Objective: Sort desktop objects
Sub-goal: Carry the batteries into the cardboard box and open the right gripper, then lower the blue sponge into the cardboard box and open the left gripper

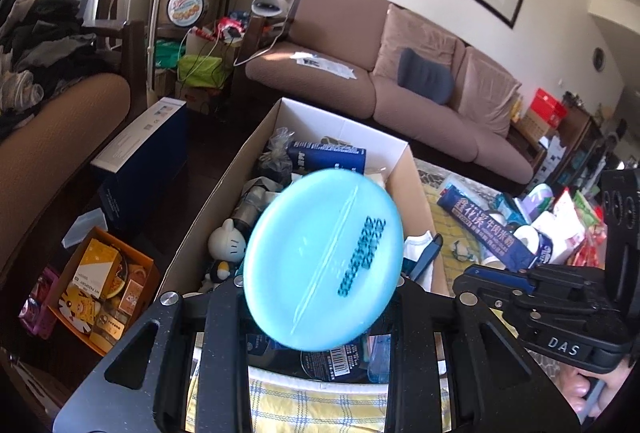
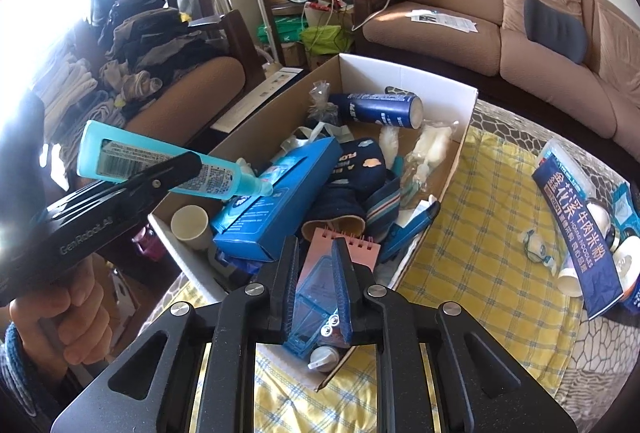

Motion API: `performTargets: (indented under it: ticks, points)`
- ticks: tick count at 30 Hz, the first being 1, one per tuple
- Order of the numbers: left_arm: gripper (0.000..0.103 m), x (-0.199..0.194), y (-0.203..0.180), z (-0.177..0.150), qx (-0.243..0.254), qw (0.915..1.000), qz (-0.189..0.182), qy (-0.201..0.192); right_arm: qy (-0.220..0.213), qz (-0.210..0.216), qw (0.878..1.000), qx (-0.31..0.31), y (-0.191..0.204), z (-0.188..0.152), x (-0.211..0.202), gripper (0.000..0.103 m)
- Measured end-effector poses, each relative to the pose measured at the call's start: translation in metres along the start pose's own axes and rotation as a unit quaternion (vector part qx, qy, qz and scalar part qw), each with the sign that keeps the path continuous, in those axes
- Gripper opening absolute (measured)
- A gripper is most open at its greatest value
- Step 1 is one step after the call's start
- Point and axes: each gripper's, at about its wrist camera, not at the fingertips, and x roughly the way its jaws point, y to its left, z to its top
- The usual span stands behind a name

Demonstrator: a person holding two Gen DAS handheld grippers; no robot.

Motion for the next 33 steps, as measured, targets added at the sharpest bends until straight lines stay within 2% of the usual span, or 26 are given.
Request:
performTargets:
  ticks: [8, 11, 14, 17, 20, 22, 26, 30, 33]
  points:
    - [0.026, 0.000, 0.001, 0.001, -0.001, 1.0000, -0.007, 0.001, 0.000, -0.012, 1.000, 0.006, -0.013, 0.000, -0.005, 0.017]
    - [0.027, -0.002, 0.005, 0.003, -0.014, 0.9997, -0.022, 0.000, -0.003, -0.016, 1.000, 0.016, -0.021, -0.001, -0.009, 0.018]
    - [0.033, -0.002, 0.003, 0.001, -0.011, 0.9989, -0.047, 0.004, -0.006, -0.020, 0.999, 0.026, -0.030, -0.001, -0.014, 0.018]
    - [0.040, 0.005, -0.014, -0.005, 0.024, 0.9979, -0.057, 0.021, -0.009, -0.025, 0.999, 0.039, -0.040, -0.002, -0.019, 0.018]
    - [0.058, 0.008, -0.031, -0.011, 0.047, 0.9968, -0.057, 0.029, -0.010, -0.027, 0.998, 0.054, -0.049, -0.002, -0.022, 0.019]
    - [0.070, 0.006, -0.036, -0.013, 0.049, 0.9972, -0.053, 0.020, -0.013, -0.027, 0.997, 0.068, -0.056, -0.002, -0.025, 0.019]
    - [0.076, 0.002, -0.030, -0.010, 0.033, 0.9979, -0.055, 0.010, -0.018, -0.033, 0.996, 0.083, -0.066, -0.003, -0.033, 0.019]
    - [0.076, 0.008, -0.004, -0.005, -0.013, 0.9992, -0.030, 0.022, -0.021, -0.040, 0.994, 0.097, -0.079, -0.005, -0.041, 0.019]
    - [0.076, 0.011, 0.016, -0.004, -0.053, 0.9977, -0.027, 0.033, -0.024, -0.046, 0.993, 0.109, -0.091, -0.007, -0.046, 0.019]
